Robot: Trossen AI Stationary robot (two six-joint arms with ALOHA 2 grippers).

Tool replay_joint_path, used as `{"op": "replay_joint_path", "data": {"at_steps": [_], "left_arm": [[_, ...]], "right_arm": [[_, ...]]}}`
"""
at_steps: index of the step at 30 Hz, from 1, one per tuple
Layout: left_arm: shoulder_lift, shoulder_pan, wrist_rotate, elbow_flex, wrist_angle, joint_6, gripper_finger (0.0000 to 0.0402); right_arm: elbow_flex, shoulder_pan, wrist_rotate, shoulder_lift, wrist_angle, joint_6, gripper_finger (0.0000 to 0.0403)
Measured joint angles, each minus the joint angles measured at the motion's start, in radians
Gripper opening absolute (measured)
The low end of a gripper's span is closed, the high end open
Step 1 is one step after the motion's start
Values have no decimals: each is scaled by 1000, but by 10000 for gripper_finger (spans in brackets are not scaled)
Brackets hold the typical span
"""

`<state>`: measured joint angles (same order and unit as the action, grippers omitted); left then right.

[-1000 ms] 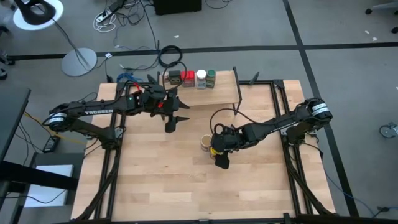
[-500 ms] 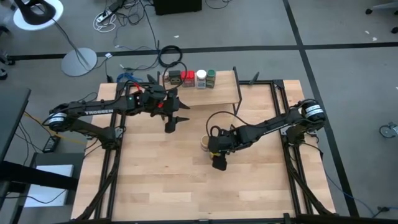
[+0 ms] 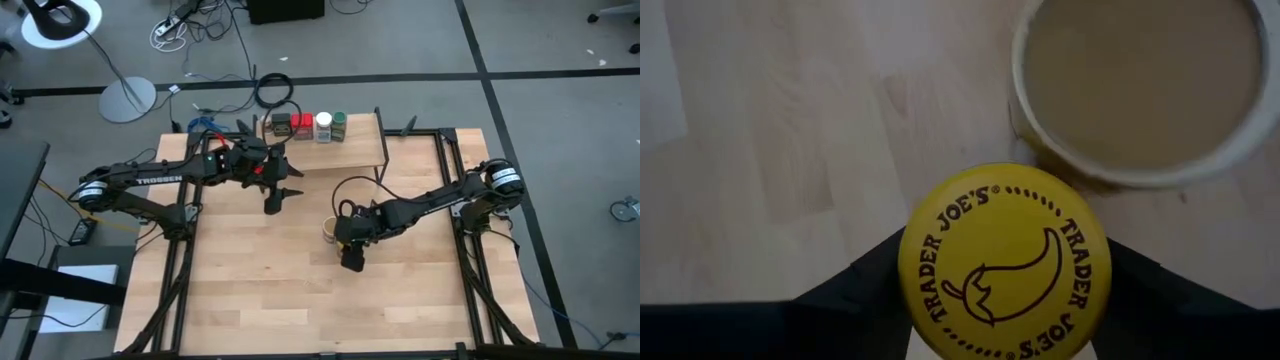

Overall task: Shelf spices
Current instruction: Put the yellow seasoning can on the shelf

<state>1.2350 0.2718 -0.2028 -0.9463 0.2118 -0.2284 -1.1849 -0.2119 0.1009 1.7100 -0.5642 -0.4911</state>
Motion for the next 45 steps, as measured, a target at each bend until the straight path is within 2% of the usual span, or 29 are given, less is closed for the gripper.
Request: {"op": "replay_joint_path", "data": {"at_steps": [7,13,18,23,27,35,38,42,45], "left_arm": [[0,0,0,0,-11,2,239],[0,0,0,0,-10,2,239],[0,0,0,0,-11,7,239],[0,0,0,0,-19,26,239],[0,0,0,0,-29,31,239],[0,0,0,0,-25,52,239],[0,0,0,0,-25,52,239],[0,0,0,0,-25,52,239],[0,0,0,0,-17,52,239]], "right_arm": [[-141,-7,70,0,-195,3,222],[-341,-27,160,-2,-400,28,222],[-551,-34,292,-2,-623,32,222],[-733,16,404,-4,-786,31,222],[-800,89,460,-4,-819,60,222],[-787,319,428,2,-817,163,222],[-769,408,368,3,-778,245,222],[-753,520,236,6,-693,328,224],[-753,585,223,16,-677,337,223]]}}
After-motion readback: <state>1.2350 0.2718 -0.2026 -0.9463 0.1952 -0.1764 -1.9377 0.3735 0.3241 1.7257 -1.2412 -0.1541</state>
